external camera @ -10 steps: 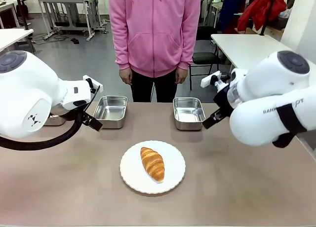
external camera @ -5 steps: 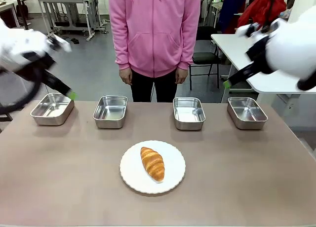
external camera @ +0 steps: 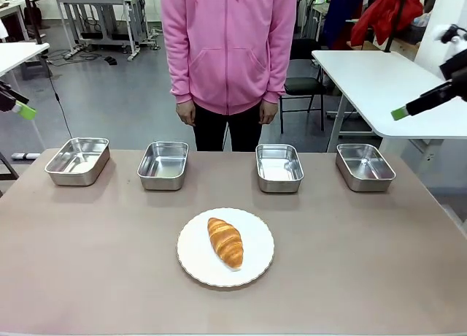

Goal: Place the bread in the container.
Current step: Place the Butter Roll into the Airtight Container indicated by the human.

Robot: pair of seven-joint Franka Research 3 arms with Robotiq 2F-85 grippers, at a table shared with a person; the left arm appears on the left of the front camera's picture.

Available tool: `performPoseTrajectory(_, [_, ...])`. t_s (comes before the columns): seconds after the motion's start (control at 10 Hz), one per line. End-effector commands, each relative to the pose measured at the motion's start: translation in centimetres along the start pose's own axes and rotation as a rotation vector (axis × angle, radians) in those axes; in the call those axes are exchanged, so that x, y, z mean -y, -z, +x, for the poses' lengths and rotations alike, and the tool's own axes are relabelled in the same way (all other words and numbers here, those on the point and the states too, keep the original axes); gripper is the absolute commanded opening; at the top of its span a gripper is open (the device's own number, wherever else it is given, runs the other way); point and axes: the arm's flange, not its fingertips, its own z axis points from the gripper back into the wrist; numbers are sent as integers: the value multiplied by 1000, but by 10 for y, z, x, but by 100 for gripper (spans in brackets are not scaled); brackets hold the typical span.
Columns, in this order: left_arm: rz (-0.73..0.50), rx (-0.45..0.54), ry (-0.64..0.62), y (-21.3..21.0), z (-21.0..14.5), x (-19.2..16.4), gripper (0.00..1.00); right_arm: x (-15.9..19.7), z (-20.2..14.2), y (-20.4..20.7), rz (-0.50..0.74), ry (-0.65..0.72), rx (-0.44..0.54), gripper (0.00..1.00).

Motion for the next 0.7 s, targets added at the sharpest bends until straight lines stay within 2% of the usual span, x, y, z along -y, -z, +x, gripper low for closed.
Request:
performPoseTrajectory(0.0, [25, 55, 9, 0, -3, -17, 100, 14, -7, 1, 34, -18, 55, 100])
performPoseTrajectory(0.1, [72, 24, 8, 4, -8, -7, 100, 0, 0, 0, 0, 0, 0, 100])
performPoseTrajectory(0.2, [13, 26, -2, -3, -8, -11, 100, 0, 0, 0, 0, 0, 0, 100])
performPoseTrajectory(0.6, [29, 3, -10, -2, -8, -11, 100, -2, -1, 2, -9, -12, -10, 100])
